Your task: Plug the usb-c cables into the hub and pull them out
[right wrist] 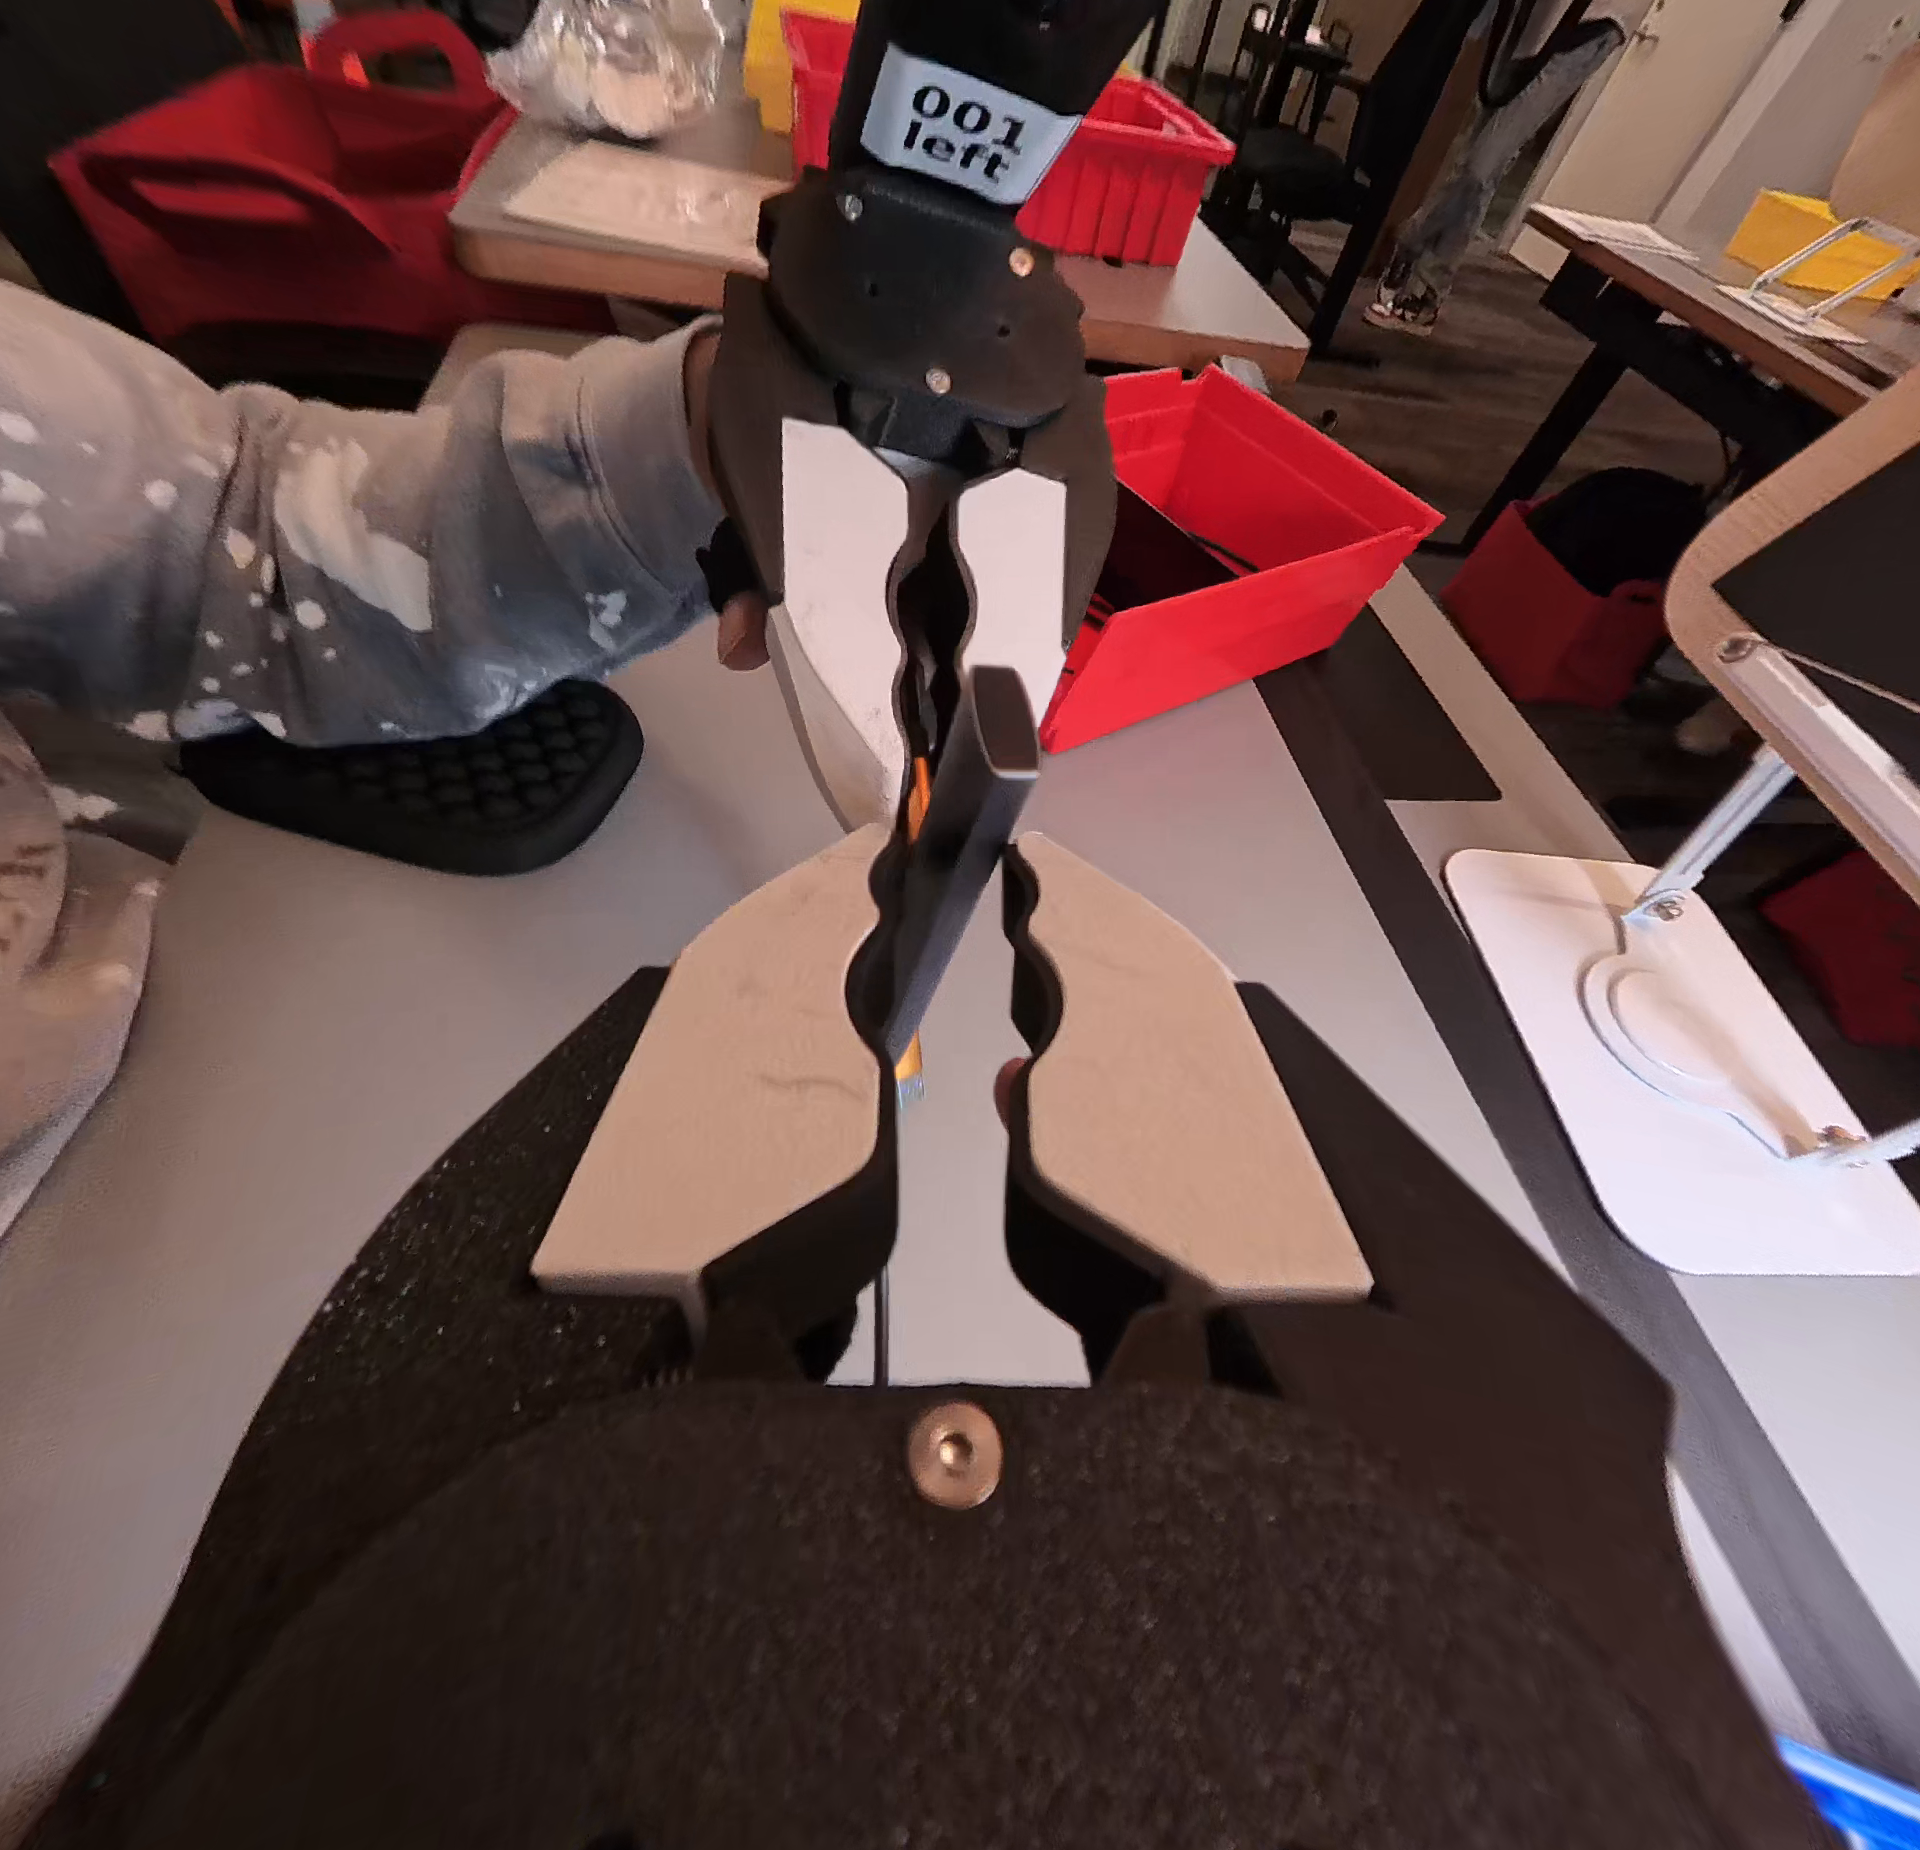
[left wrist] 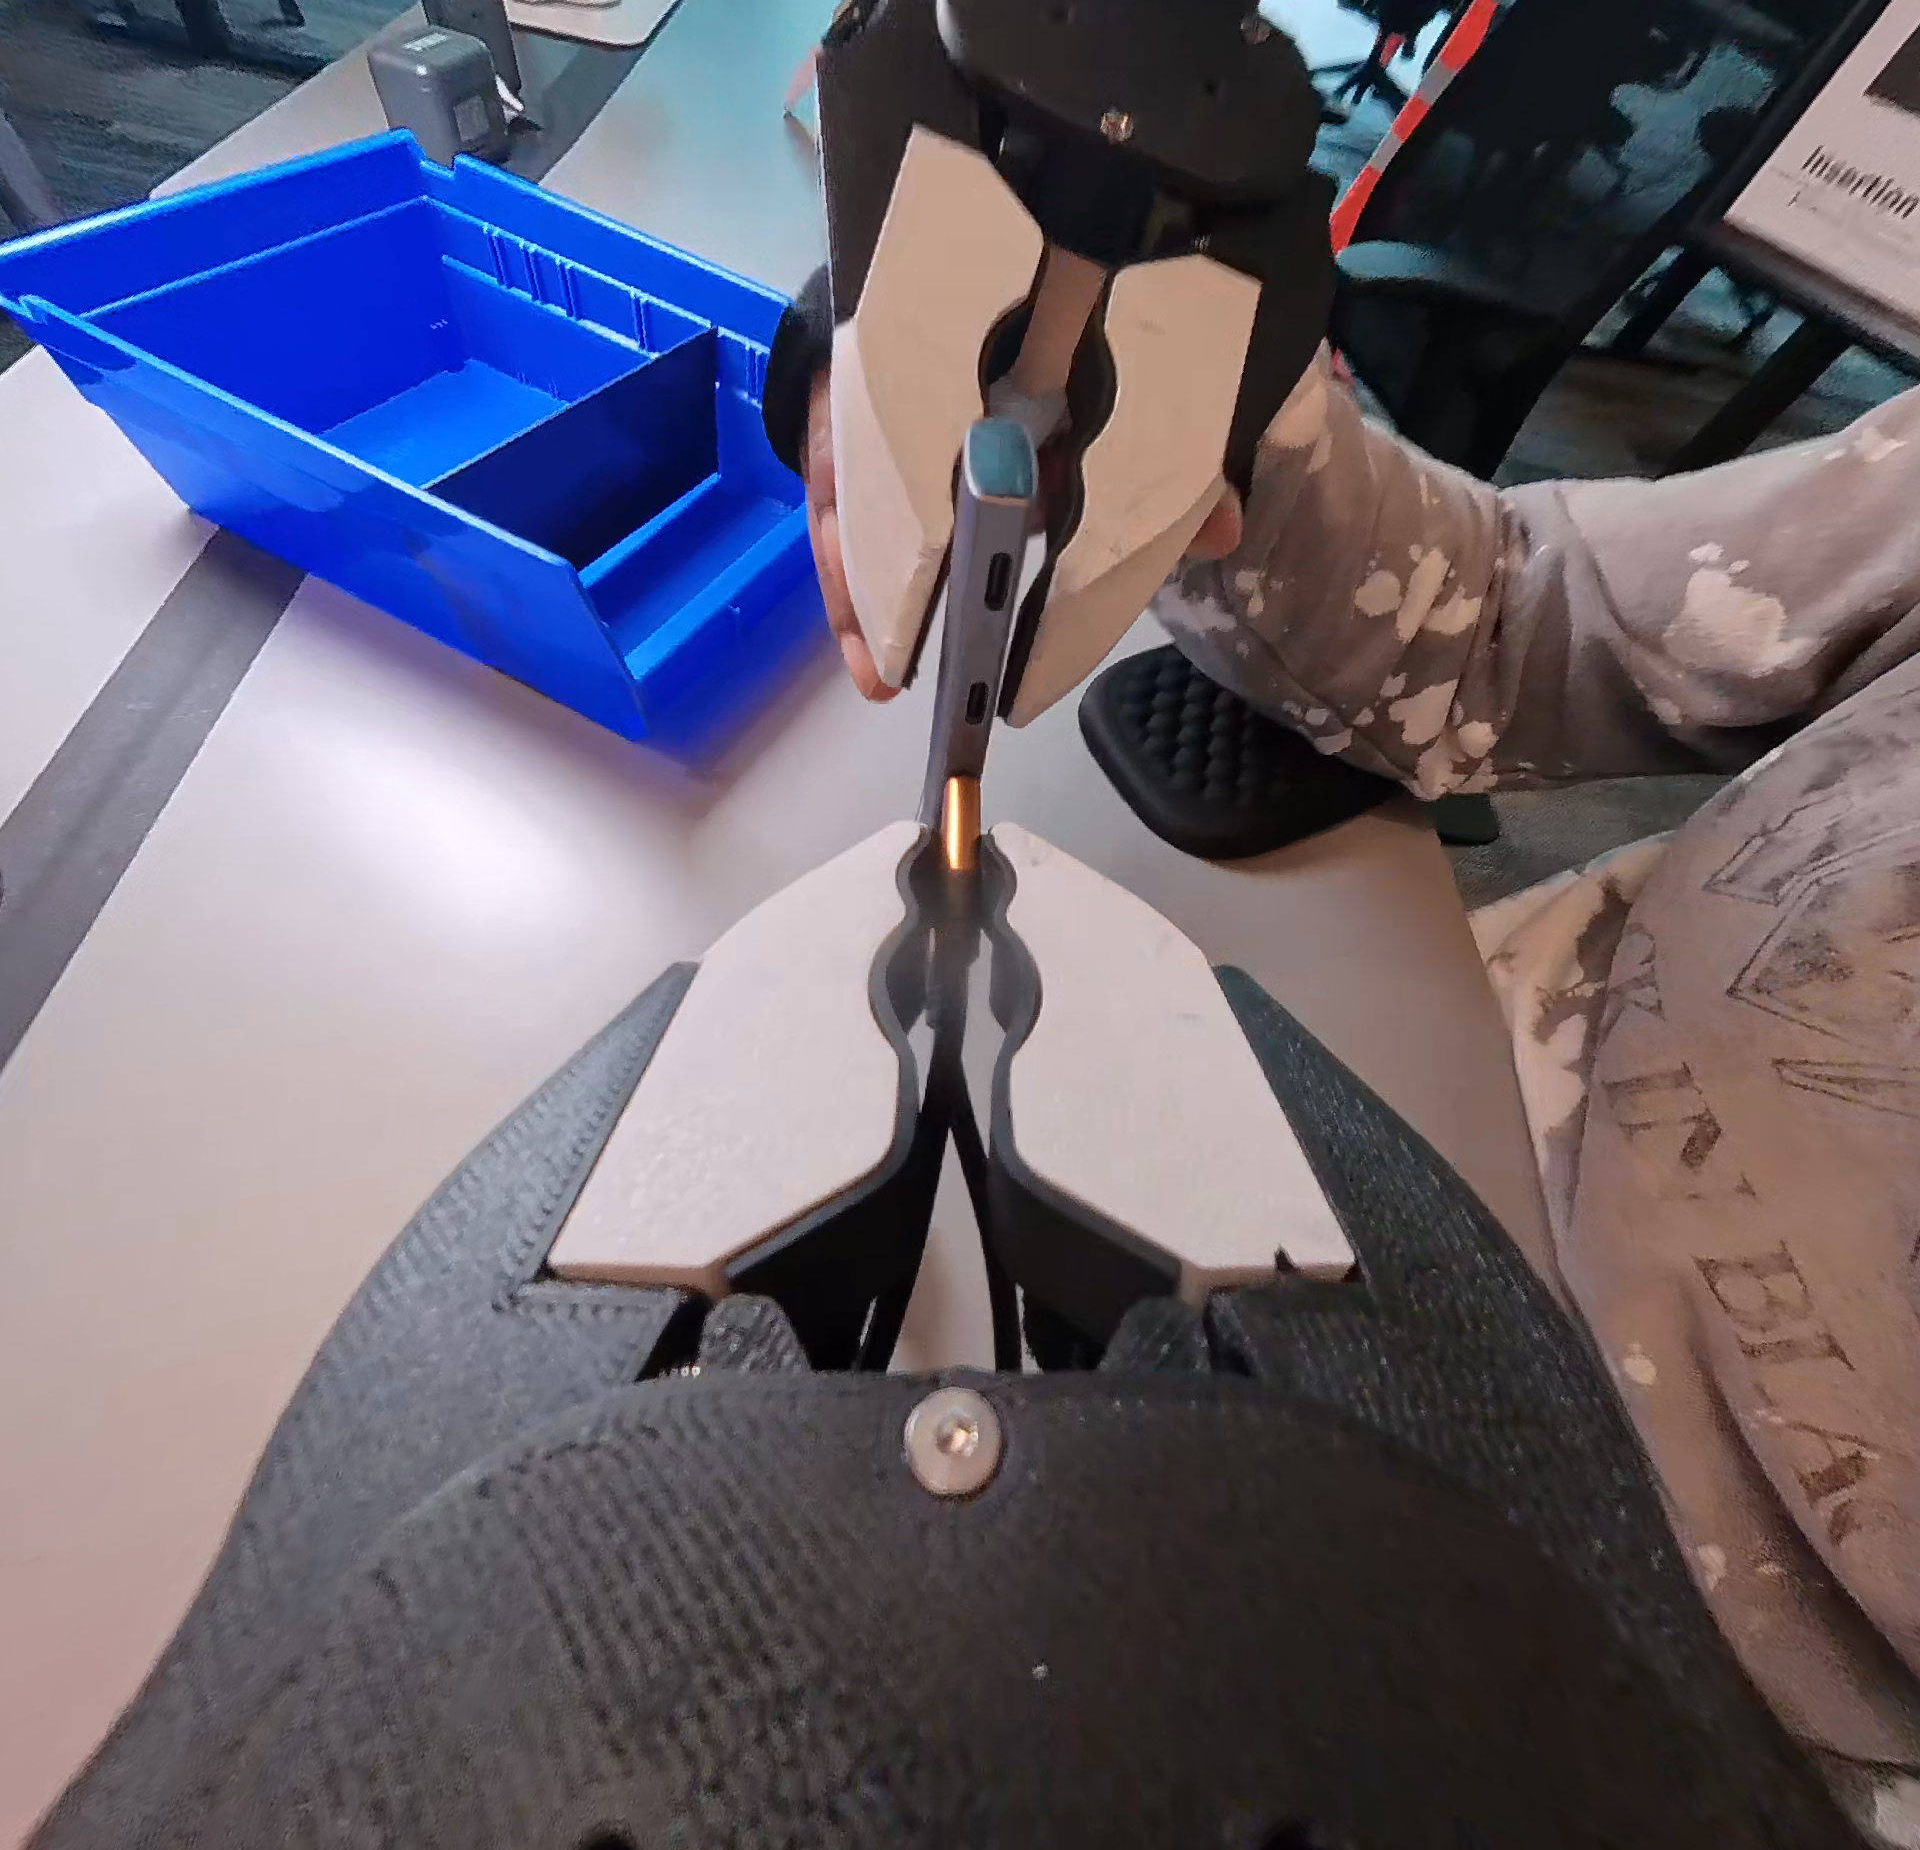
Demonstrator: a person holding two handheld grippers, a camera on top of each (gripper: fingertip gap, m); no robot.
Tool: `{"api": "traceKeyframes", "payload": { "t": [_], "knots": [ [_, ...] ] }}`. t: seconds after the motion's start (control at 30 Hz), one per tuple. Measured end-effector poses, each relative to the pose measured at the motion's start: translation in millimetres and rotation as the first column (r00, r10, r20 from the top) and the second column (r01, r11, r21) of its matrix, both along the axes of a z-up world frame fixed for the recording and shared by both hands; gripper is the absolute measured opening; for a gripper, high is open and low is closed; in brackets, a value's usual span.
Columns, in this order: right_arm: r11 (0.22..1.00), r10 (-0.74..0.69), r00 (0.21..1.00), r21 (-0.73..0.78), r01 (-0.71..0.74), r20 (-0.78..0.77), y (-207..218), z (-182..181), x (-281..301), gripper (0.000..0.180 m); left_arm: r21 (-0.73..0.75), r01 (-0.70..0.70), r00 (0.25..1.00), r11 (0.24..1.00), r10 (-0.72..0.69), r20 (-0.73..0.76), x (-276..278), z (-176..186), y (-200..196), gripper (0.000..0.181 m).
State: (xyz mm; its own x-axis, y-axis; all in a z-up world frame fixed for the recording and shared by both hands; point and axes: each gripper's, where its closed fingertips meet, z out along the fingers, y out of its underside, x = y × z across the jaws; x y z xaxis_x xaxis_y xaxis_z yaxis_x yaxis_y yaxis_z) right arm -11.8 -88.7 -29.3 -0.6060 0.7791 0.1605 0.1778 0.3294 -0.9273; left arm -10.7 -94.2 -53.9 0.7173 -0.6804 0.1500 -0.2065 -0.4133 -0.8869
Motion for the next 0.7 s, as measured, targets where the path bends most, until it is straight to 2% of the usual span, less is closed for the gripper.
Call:
{"api": "traceKeyframes", "payload": {
  "t": [0.07,0.23,0.37,0.53,0.7],
  "knots": [
    [0.999,0.012,1.0,0.043,-0.012,0.015,-4.3,0.8,5.8,0.02,0.003,0.009,0.998,1.0,-0.009,-0.069,1.4,-3.0,-3.7,0.007],
    [0.985,0.023,0.996,0.17,-0.038,0.09,-11.1,-3.2,12.1,0.014,0.011,0.025,0.985,1.0,-0.022,-0.172,10.6,-4.1,-9.7,0.007],
    [0.943,0.016,0.985,0.324,-0.071,0.169,-9.0,8.0,20.5,0.01,0.084,0.01,0.988,0.996,0.003,-0.152,12.9,12.1,-9.9,0.008],
    [0.845,-0.191,0.965,0.53,0.07,0.178,44.8,52.2,31.2,0.01,0.283,-0.148,0.988,0.948,0.155,-0.003,-17.3,68.9,-14.8,0.024],
    [0.673,-0.497,0.862,0.672,0.309,0.1,134.9,112.7,47.7,0.01,0.345,-0.275,0.953,0.897,0.302,-0.025,-53.3,87.1,-25.5,0.027]
  ]
}}
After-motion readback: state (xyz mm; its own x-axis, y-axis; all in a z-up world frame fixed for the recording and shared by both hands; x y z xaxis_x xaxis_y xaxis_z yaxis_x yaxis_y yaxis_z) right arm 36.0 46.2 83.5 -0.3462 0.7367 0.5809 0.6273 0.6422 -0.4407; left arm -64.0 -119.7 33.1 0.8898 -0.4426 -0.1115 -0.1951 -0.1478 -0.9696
